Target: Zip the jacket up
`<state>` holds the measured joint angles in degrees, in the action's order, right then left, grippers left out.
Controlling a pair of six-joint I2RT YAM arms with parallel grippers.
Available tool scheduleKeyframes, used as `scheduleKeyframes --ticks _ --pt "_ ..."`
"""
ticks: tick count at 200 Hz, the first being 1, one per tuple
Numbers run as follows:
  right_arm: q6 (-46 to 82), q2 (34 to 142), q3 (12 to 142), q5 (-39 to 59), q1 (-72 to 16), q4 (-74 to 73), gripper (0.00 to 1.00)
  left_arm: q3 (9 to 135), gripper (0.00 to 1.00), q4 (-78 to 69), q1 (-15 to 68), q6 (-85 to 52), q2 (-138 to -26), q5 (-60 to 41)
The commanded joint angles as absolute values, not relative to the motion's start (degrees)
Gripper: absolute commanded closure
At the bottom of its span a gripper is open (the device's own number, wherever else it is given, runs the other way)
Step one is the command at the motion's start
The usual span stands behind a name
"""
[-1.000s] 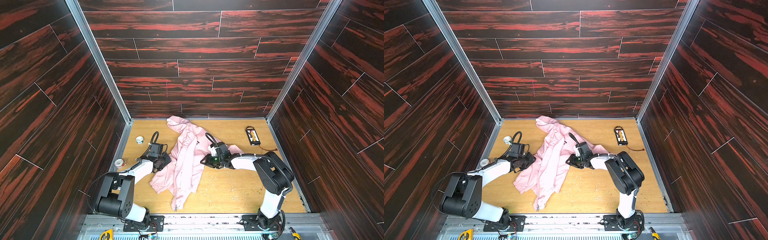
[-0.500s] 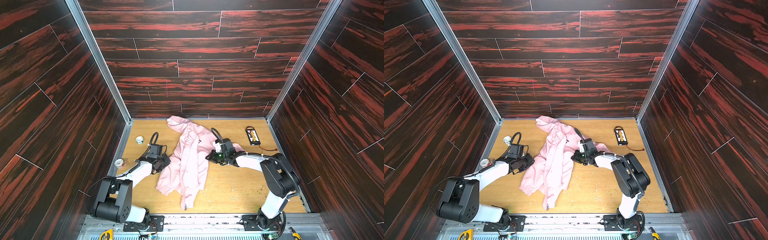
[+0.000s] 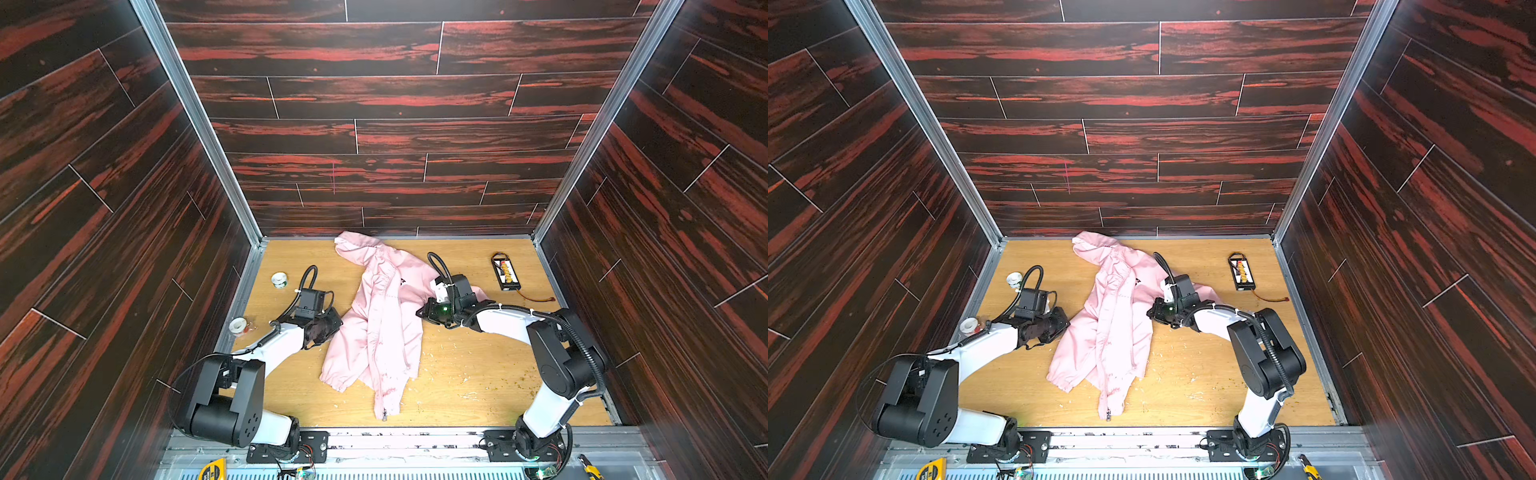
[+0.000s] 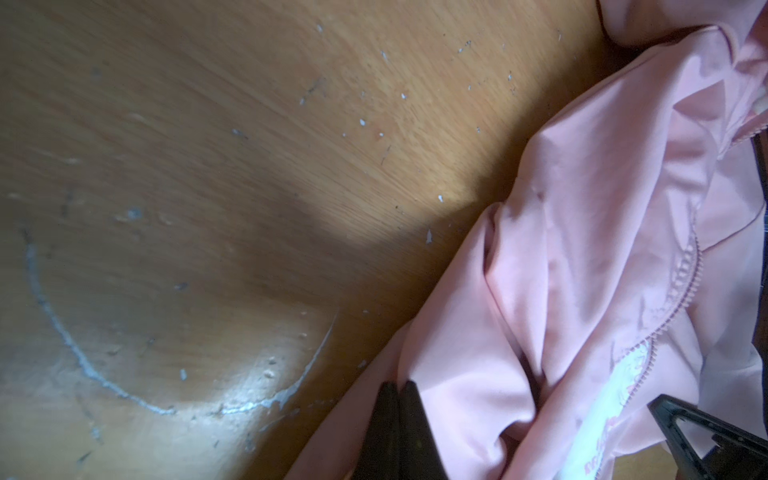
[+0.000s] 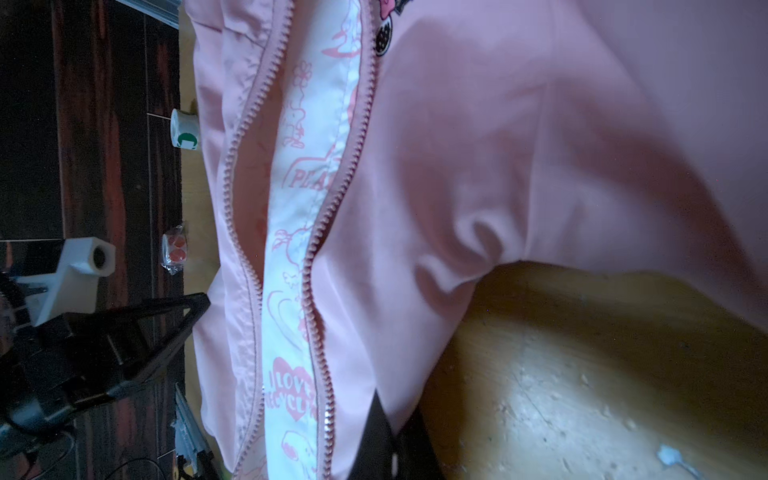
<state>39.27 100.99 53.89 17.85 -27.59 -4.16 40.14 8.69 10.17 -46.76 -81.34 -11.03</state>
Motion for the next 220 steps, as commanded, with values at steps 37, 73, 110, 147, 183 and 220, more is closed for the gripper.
scheduleKeyframes --ticks 37,73,110,147,183,220 --pt "36.59 94.85 52.13 17.61 -22.25 -0.90 1.00 41.28 1.00 16.02 8.13 -47.42 -73.89 -0.57" --pt "35.20 92.65 51.60 16.39 -19.59 1.14 1.00 42.23 1.00 19.95 7.08 -48.32 -70.85 5.45" --pt "33.11 90.82 52.37 14.43 -16.74 4.48 1.00 41.34 1.00 22.65 4.83 -49.38 -67.07 9.49" --pt "31.78 89.57 53.22 11.46 -15.27 6.98 1.00 39.97 1.00 23.99 3.38 -50.21 -63.63 12.93" --pt "31.12 90.66 54.54 11.53 -15.38 7.38 1.00 40.25 1.00 25.41 1.82 -50.71 -60.33 15.37" --pt "29.58 93.67 57.23 13.88 -16.35 8.79 0.71 43.88 0.69 24.87 1.85 -46.99 -64.99 8.13"
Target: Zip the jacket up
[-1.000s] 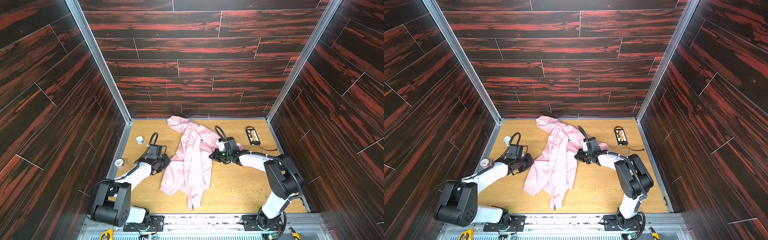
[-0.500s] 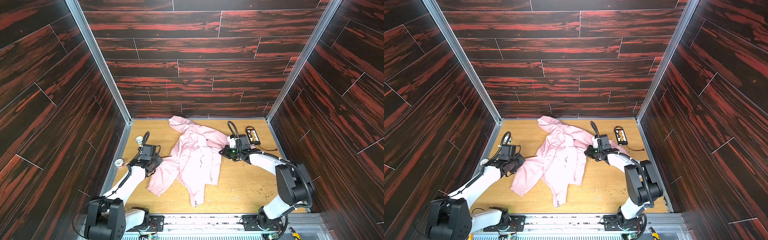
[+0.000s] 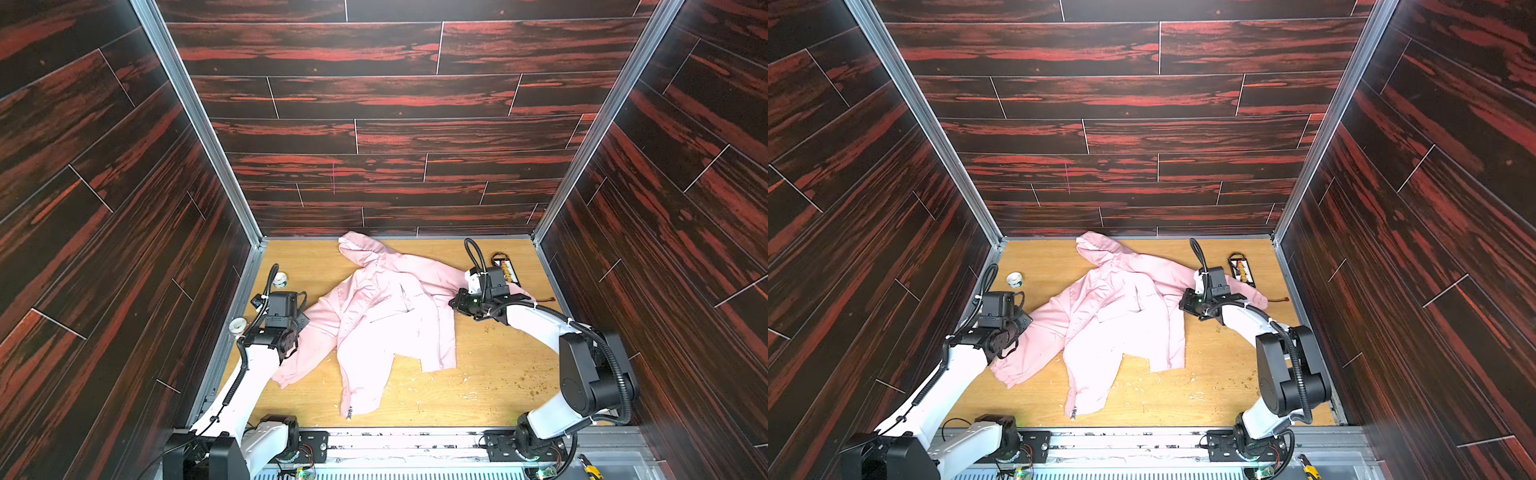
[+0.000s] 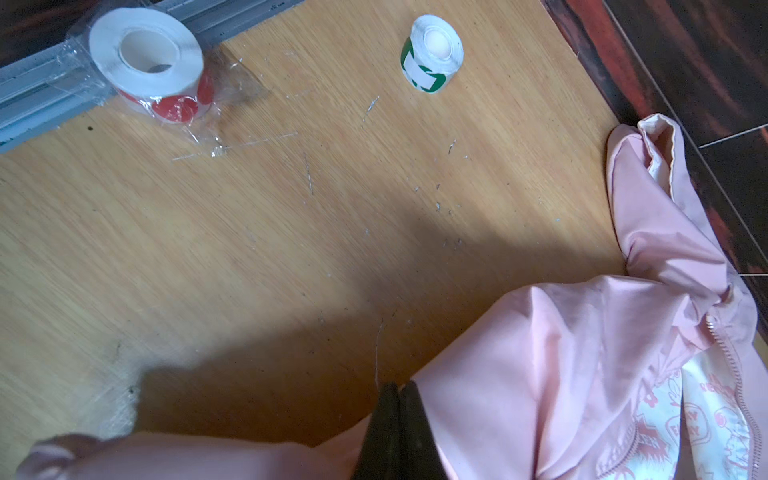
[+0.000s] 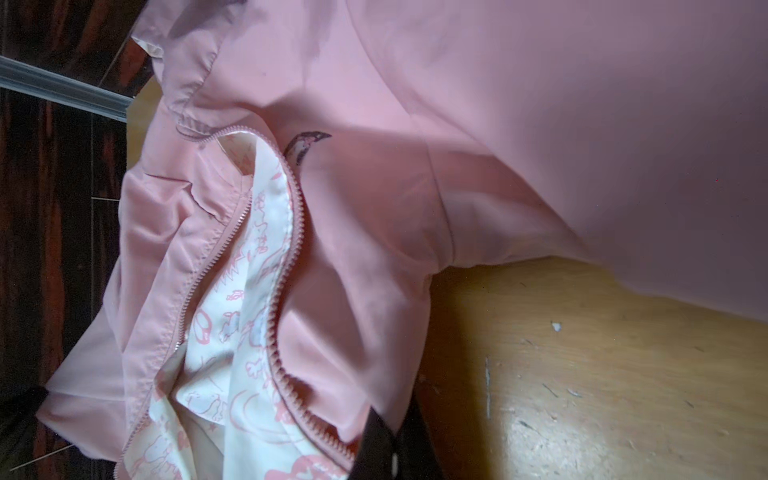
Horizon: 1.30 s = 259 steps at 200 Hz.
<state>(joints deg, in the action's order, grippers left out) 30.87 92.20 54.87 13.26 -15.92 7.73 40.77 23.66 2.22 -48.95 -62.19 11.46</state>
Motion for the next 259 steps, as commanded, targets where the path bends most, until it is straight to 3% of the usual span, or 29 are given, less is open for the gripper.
scheduleKeyframes --ticks 1,8,16,37,65,96,131,184,259 --pt "29.60 93.59 57.22 13.80 -16.35 8.83 0.70 44.05 0.68 25.01 1.85 -46.83 -65.19 7.89" --pt "29.49 92.93 57.23 12.94 -16.39 9.04 0.62 45.18 0.52 25.87 1.88 -46.32 -66.32 6.76" --pt "29.40 91.99 57.33 11.84 -16.35 9.59 0.56 45.52 0.41 25.93 2.01 -46.06 -66.95 5.76" --pt "28.81 89.19 58.19 9.18 -16.35 11.49 0.52 45.26 0.33 25.31 2.49 -45.06 -65.44 5.41" --pt "28.28 87.01 60.80 8.69 -18.40 12.89 0.54 47.27 0.33 22.80 5.29 -40.78 -65.18 2.36" --pt "30.70 91.24 66.65 11.96 -24.06 12.47 0.57 56.57 0.33 25.83 13.89 -33.03 -74.91 3.98" --pt "34.08 101.91 76.52 15.19 -29.11 10.82 0.56 67.18 0.33 29.74 21.55 -25.32 -89.38 5.79" --pt "36.13 123.00 97.25 19.49 -29.41 14.59 0.56 77.23 0.31 30.78 24.60 -19.01 -104.41 4.03" --pt "33.48 145.49 126.62 20.86 -29.40 29.44 0.56 81.47 0.29 31.11 24.76 -16.89 -114.23 4.10"
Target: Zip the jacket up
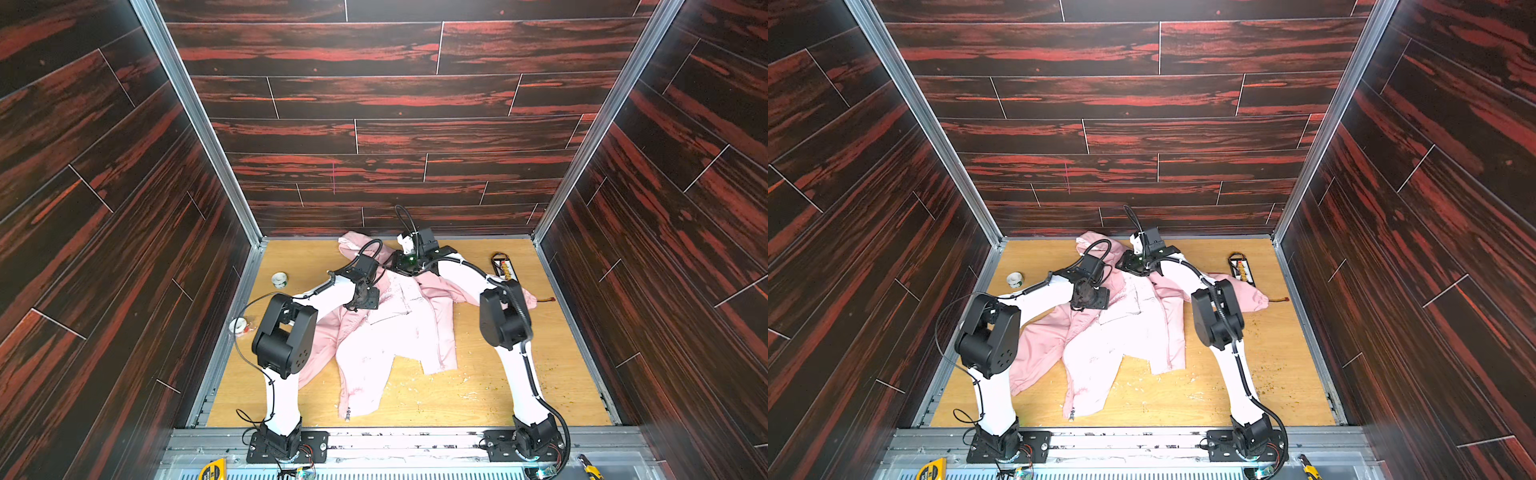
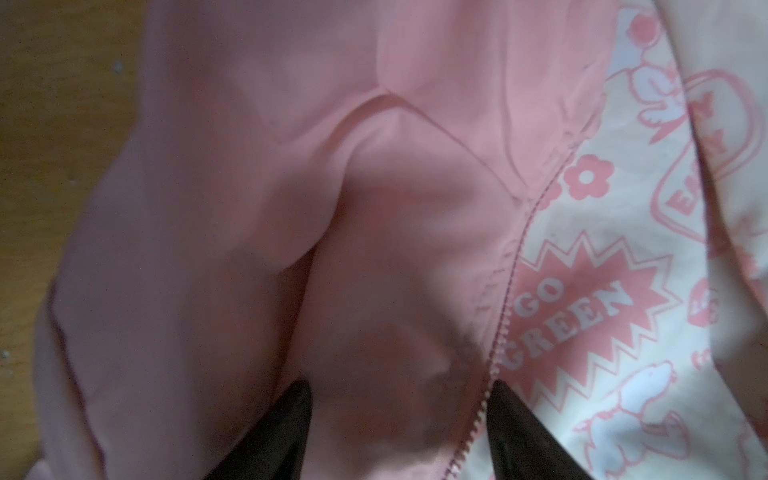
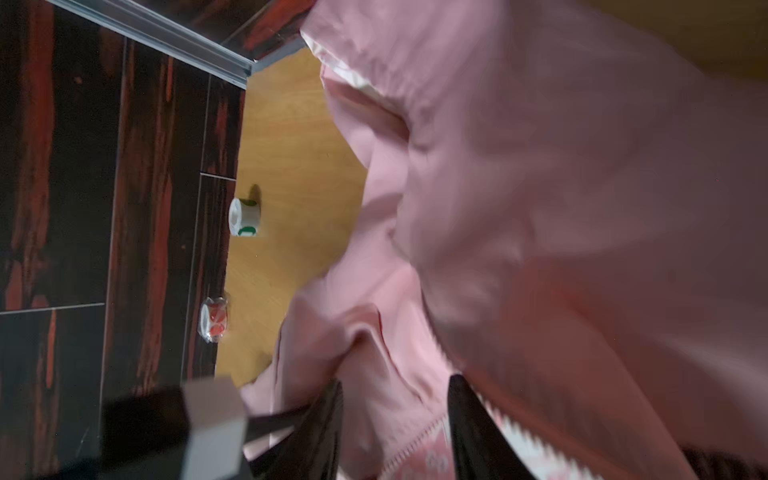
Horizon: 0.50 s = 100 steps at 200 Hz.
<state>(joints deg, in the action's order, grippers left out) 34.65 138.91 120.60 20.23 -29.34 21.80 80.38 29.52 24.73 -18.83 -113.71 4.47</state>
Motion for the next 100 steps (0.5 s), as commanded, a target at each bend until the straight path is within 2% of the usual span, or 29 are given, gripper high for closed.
scheduleKeyframes --ticks 1,28,47,68,83,100 --pt "33.49 145.74 126.90 20.84 -29.42 29.57 0.56 81.47 0.29 31.07 24.82 -16.84 -114.25 4.07" --pt "33.35 150.00 132.49 20.74 -29.41 32.30 0.56 82.35 0.29 31.22 24.87 -16.44 -116.28 4.78" --pt "33.01 150.15 133.18 20.49 -29.44 32.61 0.57 83.61 0.34 31.88 24.92 -16.39 -117.97 5.57" --pt "32.31 149.63 132.61 20.39 -29.31 32.97 0.57 84.97 0.51 32.26 24.88 -16.35 -119.64 5.33" --pt "31.87 149.10 131.90 20.39 -29.11 33.05 0.57 85.50 0.68 32.27 24.88 -16.50 -120.04 5.13" --pt "31.73 148.93 131.49 18.48 -28.69 33.02 0.60 85.70 0.81 32.08 24.80 -16.96 -119.68 4.66"
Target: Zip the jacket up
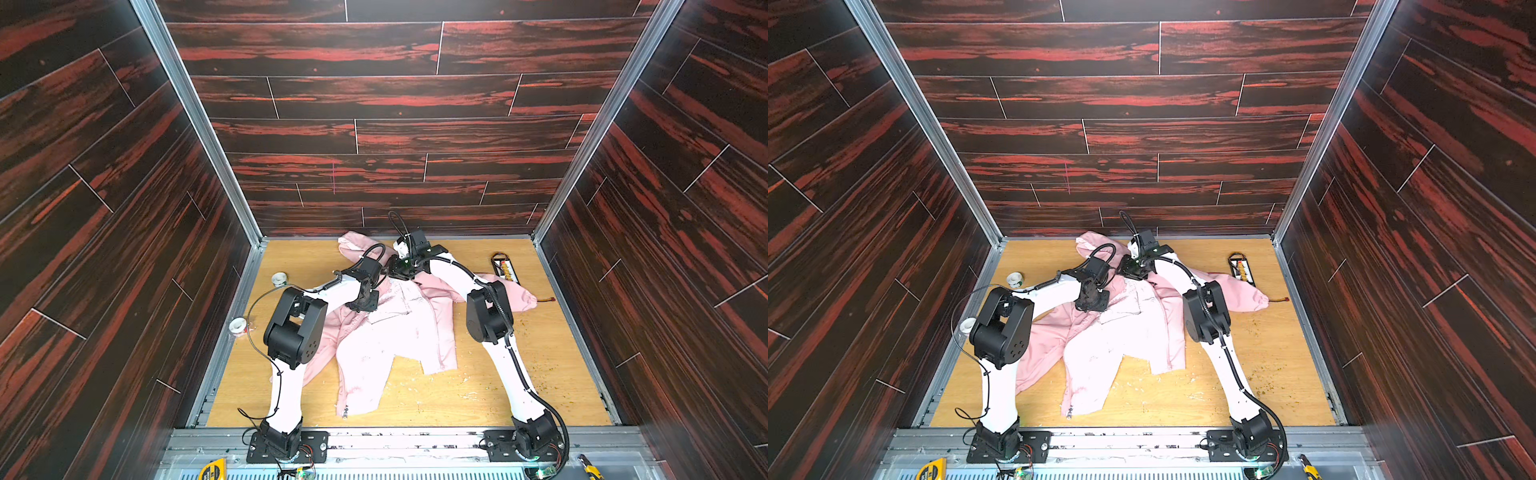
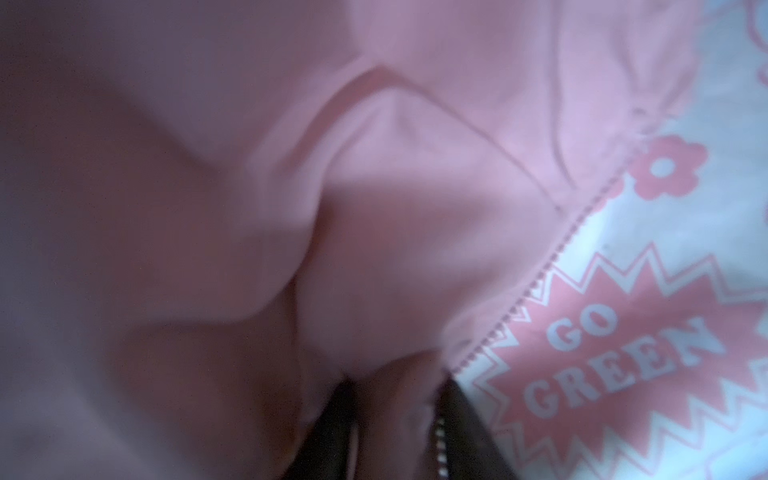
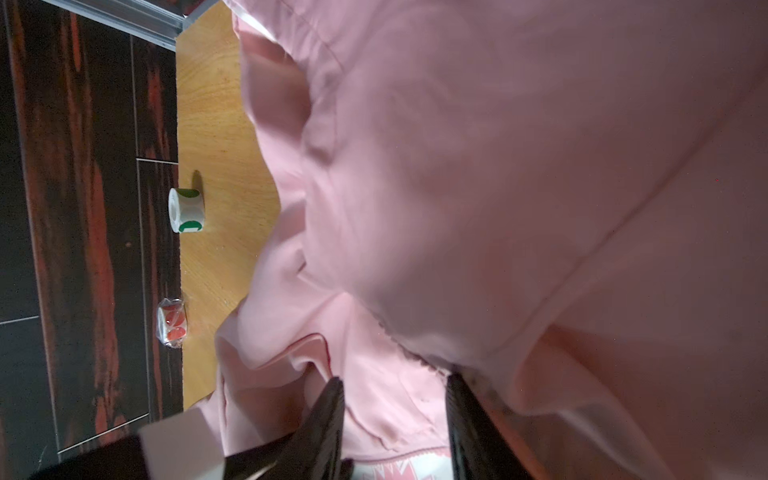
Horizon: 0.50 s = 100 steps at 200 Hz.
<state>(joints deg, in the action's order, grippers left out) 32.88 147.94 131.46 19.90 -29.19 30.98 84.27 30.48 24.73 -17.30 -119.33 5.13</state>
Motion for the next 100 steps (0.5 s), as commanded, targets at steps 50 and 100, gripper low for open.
scheduleKeyframes --ticks 50,100 --pt "31.04 147.58 129.44 18.02 -25.99 33.08 0.68 85.79 0.98 31.35 24.28 -18.79 -116.24 2.82" --pt "29.70 144.81 126.26 17.54 -24.02 33.08 0.69 85.65 0.42 30.47 22.94 -19.85 -113.57 0.62"
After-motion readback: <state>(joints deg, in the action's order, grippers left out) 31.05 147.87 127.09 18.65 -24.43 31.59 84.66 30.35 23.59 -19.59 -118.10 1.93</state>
